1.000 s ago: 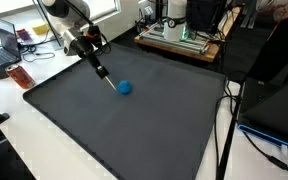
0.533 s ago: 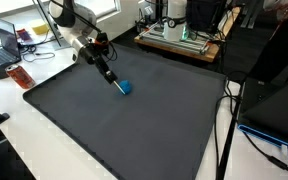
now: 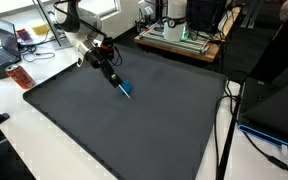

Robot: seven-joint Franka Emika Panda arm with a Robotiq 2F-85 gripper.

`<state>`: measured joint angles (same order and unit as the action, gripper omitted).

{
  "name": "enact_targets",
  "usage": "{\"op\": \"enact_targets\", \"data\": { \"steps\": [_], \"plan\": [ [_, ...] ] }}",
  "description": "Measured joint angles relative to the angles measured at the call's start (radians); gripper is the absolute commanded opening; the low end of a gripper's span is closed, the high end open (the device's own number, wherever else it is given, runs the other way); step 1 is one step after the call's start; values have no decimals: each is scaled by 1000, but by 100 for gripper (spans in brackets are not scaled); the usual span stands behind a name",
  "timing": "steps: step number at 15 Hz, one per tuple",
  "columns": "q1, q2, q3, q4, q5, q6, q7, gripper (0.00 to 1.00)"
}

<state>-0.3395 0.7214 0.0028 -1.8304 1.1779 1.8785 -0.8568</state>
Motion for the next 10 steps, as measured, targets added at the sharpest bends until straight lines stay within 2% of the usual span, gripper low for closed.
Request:
{"op": "enact_targets", "data": {
  "steps": [6,10],
  "plan": [
    [42,-61,-42,-26,30,48,-33,3],
    [100,-125,-80,-67,18,134,-9,3]
  ]
}}
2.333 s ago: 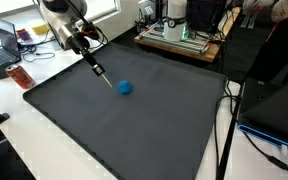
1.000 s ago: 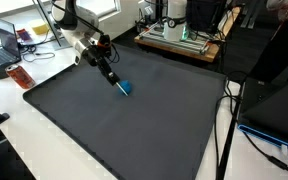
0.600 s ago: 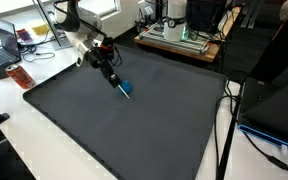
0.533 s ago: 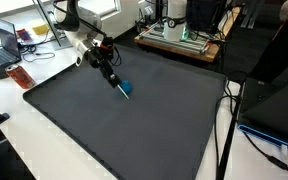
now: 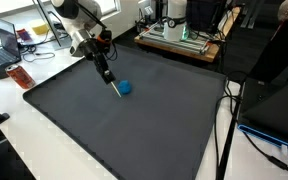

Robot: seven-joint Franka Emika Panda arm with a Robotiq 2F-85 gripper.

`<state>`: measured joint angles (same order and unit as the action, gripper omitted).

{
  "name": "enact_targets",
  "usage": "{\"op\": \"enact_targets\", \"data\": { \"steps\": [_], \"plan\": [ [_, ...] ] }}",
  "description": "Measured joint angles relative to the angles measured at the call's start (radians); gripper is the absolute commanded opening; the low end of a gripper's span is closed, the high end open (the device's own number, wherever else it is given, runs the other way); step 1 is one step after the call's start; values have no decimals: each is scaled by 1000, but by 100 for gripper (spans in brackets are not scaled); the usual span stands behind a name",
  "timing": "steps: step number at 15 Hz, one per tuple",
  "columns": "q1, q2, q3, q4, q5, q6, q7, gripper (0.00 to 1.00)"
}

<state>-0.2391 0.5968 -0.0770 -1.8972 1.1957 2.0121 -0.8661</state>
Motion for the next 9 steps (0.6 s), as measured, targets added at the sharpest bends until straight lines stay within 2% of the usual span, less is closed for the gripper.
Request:
{"op": "enact_targets", "data": {
  "steps": [4,9],
  "plan": [
    [61,-72,-16,-47,-50,107,63,3],
    [119,-162,-17,-103,-202,226,214,3]
  ]
}}
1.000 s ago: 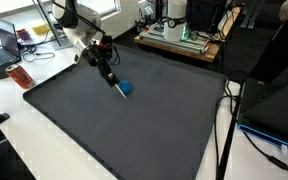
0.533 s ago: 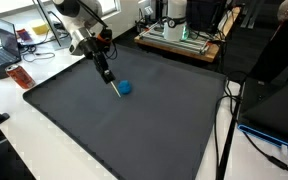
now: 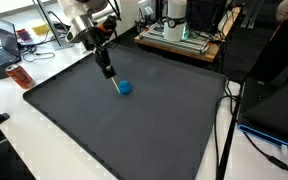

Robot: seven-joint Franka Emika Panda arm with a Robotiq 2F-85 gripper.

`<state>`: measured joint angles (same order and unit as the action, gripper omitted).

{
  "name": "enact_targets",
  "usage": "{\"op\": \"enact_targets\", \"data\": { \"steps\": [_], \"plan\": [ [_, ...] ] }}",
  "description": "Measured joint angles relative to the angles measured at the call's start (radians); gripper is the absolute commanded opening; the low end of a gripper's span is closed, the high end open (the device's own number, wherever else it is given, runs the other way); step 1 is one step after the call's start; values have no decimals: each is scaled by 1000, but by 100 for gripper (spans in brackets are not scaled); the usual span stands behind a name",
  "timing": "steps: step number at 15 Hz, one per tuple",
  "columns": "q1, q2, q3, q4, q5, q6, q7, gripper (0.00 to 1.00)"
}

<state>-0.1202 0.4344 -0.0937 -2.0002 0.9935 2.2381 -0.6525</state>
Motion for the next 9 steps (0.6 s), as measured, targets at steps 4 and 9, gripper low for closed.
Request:
{"op": "enact_targets", "data": {
  "steps": [4,9],
  "plan": [
    [37,-68,6,-44,-151,70,137,3],
    [65,-137,28,-78,-353,99,309,3]
  ]
}}
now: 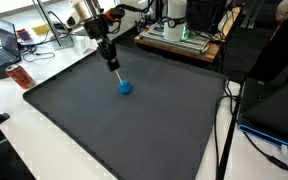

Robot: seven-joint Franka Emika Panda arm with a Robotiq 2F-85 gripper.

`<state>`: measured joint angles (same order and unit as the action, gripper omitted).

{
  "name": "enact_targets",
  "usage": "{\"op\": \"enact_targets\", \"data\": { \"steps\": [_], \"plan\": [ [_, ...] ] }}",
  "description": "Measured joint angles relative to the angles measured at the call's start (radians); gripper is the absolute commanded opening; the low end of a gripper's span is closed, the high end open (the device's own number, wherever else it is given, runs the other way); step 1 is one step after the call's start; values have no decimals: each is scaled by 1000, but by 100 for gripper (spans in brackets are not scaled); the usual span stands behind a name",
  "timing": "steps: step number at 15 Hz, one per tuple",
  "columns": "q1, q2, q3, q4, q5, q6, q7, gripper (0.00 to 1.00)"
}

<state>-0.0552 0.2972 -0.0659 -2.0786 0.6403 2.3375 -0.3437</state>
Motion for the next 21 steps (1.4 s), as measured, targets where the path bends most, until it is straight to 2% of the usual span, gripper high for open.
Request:
{"op": "enact_targets", "data": {
  "steps": [7,11,16,21],
  "plan": [
    [58,-58,27,-16,-330,2,301,3],
    [86,-57,30,-16,-468,-14,436,3],
    [102,-49,31,-16,-563,-29,541,3],
    [111,-34,31,-15,-607,-29,601,3]
  ]
}}
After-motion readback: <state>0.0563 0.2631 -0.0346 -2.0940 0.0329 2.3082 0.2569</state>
